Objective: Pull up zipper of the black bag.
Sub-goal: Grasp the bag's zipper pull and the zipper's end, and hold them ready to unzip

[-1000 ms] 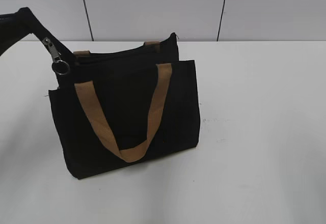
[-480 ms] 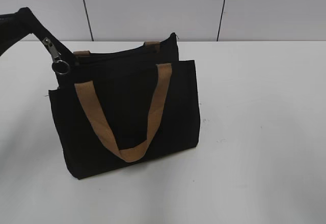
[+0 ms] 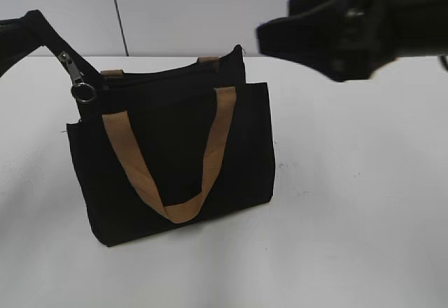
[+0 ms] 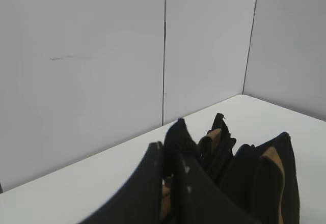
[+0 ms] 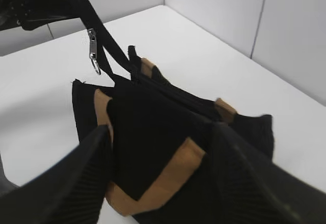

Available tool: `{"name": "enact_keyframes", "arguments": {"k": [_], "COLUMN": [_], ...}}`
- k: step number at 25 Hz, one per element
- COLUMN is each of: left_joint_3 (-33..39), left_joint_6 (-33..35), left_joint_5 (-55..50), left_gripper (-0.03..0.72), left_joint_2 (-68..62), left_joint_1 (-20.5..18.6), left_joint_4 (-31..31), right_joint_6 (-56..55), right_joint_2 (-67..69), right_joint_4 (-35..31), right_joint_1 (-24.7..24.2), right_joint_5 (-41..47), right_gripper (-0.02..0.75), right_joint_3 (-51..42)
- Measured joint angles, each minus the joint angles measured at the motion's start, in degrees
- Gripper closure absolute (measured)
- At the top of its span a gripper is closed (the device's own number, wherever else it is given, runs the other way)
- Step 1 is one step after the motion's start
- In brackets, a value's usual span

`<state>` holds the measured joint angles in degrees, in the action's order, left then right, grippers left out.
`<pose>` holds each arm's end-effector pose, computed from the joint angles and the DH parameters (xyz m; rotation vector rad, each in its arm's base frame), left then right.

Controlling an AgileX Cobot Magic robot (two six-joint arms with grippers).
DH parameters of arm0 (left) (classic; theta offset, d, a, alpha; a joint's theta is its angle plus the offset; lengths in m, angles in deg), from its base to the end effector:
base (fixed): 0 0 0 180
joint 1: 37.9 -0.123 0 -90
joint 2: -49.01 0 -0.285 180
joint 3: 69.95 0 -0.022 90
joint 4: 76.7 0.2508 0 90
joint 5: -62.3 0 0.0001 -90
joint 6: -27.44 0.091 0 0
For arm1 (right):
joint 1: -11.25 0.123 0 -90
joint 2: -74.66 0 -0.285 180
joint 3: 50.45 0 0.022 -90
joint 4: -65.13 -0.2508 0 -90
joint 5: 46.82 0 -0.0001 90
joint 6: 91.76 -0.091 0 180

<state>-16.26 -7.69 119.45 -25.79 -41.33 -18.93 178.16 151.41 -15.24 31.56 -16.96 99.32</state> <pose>0.2028 -0.0526 0.2603 0.6445 1.4408 -0.4879 0.2228 0.1302 0.3179 -0.8461 1.7661 0.6091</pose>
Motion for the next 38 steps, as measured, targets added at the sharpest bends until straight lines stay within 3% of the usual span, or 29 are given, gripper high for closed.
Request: {"name": "enact_keyframes", "arguments": {"k": [6, 13, 21, 38], "left_joint_3": [0.0, 0.0, 0.0, 0.0], "left_joint_6": [0.0, 0.0, 0.0, 0.0], "left_joint_5": [0.0, 0.0, 0.0, 0.0], "left_gripper": [0.677, 0.677, 0.677, 0.677], "left_joint_2": [0.0, 0.0, 0.0, 0.0], "left_joint_1": [0.0, 0.0, 0.0, 0.0], "left_joint_4": [0.0, 0.0, 0.0, 0.0], "right_joint_6": [0.55, 0.64, 0.83, 0.86], "right_joint_2": [16.12, 27.69, 34.66, 36.55], "right_joint_4": [-0.06, -0.13, -0.13, -0.19], "right_joint_1": [10.27, 15.36, 21.93, 23.11], "right_joint_5": [-2.55, -2.66, -2.88, -7.73], "right_gripper": [0.263, 0.263, 0.263, 0.265], "right_joint_3": [10.19, 19.43, 23.66, 26.28]}}
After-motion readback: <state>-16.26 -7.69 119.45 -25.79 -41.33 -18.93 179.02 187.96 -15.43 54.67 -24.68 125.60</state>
